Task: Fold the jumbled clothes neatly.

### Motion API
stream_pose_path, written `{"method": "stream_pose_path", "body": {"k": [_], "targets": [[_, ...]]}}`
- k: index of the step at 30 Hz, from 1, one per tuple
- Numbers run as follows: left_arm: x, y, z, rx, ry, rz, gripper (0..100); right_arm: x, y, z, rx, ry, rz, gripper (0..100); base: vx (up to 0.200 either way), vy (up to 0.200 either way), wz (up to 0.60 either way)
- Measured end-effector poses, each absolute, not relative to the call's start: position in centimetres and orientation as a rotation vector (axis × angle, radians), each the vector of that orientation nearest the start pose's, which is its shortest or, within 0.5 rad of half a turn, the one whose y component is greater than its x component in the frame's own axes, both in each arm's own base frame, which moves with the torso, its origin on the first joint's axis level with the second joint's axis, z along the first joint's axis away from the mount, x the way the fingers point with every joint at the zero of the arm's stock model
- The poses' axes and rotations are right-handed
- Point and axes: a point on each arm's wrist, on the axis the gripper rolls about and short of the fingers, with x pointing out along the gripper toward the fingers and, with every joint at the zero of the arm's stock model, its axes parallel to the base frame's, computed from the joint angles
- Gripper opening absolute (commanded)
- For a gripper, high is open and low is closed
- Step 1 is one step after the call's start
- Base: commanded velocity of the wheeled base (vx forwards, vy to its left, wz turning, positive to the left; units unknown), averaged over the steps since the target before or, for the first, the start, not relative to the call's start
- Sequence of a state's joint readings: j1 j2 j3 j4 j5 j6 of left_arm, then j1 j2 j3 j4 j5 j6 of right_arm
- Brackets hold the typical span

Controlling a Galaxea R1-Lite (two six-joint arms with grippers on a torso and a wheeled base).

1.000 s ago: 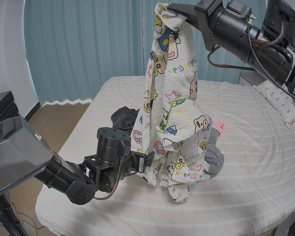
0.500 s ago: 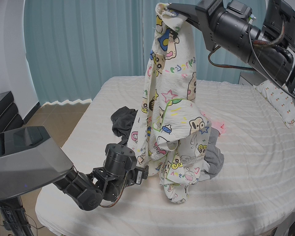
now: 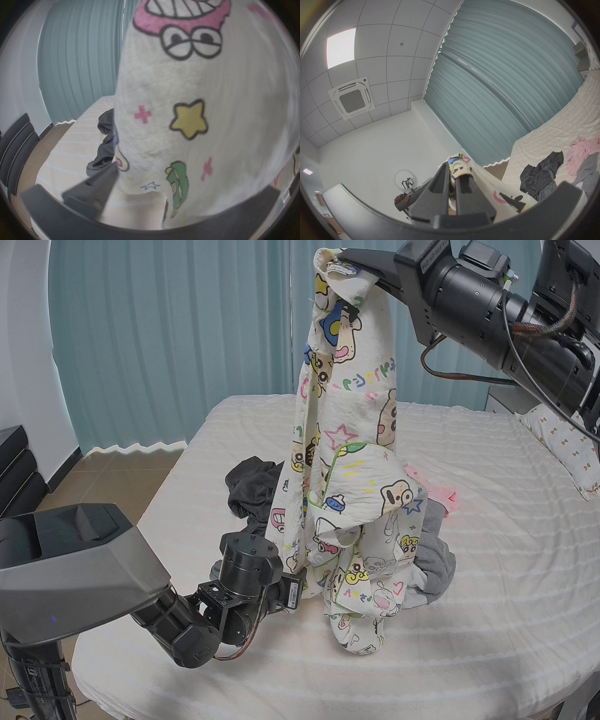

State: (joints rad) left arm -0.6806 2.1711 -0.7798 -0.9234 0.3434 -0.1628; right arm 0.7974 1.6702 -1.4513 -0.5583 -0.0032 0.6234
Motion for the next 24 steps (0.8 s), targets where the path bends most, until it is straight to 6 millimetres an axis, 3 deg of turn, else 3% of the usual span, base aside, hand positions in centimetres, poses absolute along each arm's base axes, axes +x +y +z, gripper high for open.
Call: {"method": "stream_pose_path", "body": {"k": [6,12,16,24], "targets": [[28.3,-21.9,4.5,0.051,0.403,-0.302,0,22.6,21.8,36.3,0.710,-0.057,0.835,0,0.000,0.000,0.00],[26.9,-20.1,5.8,0.027,0.364,-0.290,0,24.0,20.1,35.3,0.692,-0.049,0.757,0,0.000,0.000,0.00],[26.3,-18.5,7.9,-0.010,0.308,-0.272,0,25.2,18.4,34.6,0.679,-0.049,0.688,0,0.000,0.000,0.00],[26.0,-14.3,13.9,-0.109,0.143,-0.223,0,27.9,14.0,32.9,0.655,-0.050,0.510,0,0.000,0.000,0.00]]}}
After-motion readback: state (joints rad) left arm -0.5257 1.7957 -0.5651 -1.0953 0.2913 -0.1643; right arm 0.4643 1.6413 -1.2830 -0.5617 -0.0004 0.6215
